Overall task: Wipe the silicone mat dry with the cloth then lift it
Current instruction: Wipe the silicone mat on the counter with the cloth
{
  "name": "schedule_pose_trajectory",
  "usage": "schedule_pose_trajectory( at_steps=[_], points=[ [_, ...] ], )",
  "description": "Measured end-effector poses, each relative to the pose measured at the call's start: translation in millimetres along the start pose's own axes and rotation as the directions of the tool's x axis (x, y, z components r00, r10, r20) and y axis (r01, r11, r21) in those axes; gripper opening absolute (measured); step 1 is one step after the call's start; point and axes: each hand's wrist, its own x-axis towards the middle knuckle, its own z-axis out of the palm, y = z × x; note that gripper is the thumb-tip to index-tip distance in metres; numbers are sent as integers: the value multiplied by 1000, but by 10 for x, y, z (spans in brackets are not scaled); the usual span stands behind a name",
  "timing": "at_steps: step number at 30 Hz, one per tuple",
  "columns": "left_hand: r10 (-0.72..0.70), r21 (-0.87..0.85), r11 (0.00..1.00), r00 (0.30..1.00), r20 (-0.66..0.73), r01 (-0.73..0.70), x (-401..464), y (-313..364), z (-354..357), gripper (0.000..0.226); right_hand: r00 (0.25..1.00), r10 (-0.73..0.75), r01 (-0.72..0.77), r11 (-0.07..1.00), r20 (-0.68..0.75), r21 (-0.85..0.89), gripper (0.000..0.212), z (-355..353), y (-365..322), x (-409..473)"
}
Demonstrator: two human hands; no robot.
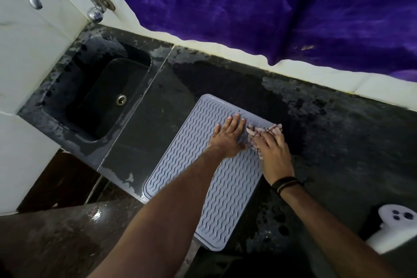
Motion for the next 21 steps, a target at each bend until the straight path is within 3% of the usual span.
schedule_pose_trajectory(
  at_steps=[4,8,11,17,21],
  points=[
    [13,-13,1000,1000,-13,-13,3,-24,41,94,996,-45,43,999,77,27,71,3,-8,-333],
    [15,-20,1000,999,-28,-15,4,-34,55,93,995,-98,100,992,-36,78,62,-114,33,-118],
    [5,-28,1000,999,-37,-6,14,-20,58,93,990,-94,104,990,-104,93,67,-221,24,222],
    [-9,-13,1000,1000,-9,9,17,-6,27,96,996,-89,89,994,0,56,56,-66,50,268],
    [3,-28,1000,1000,-11,-3,28,-29,54,92,998,-50,48,996,31,74,65,7,18,-98]
  ],
)
